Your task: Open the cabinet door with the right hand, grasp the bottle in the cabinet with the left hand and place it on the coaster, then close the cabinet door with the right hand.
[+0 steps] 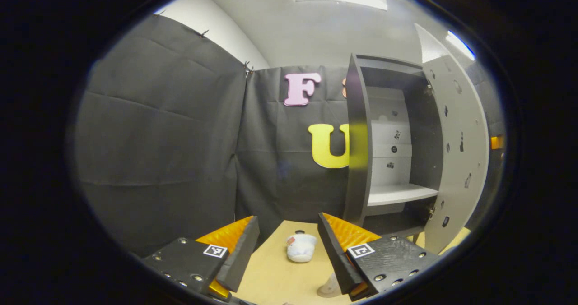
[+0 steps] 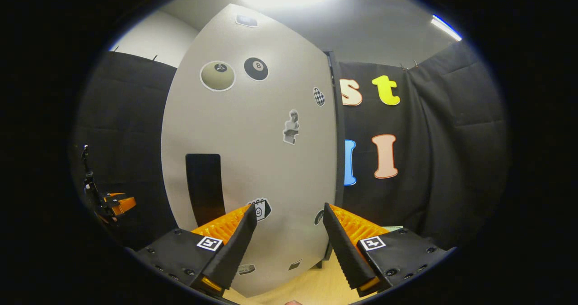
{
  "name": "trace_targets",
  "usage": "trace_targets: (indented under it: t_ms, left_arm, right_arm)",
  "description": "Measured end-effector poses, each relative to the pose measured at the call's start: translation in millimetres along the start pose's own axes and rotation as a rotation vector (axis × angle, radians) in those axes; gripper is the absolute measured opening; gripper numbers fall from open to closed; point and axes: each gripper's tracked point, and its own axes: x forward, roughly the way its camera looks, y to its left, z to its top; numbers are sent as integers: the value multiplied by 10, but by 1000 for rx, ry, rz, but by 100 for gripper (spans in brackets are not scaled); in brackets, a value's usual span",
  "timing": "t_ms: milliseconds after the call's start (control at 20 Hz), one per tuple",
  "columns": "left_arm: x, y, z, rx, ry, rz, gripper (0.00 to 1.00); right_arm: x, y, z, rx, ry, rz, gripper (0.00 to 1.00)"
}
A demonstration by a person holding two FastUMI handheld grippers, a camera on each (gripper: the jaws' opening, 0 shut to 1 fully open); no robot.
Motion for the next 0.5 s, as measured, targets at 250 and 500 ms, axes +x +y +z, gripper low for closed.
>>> trace_targets:
  t_ms: [250,500]
  left_arm:
    - [-158,152,36,62,-17,20,79]
    - [-327,377,-25,80,-7,60,79]
  right_arm:
    - [291,304,75,5,-28,41,92]
    - [629,556,2,-22,-19,49,92]
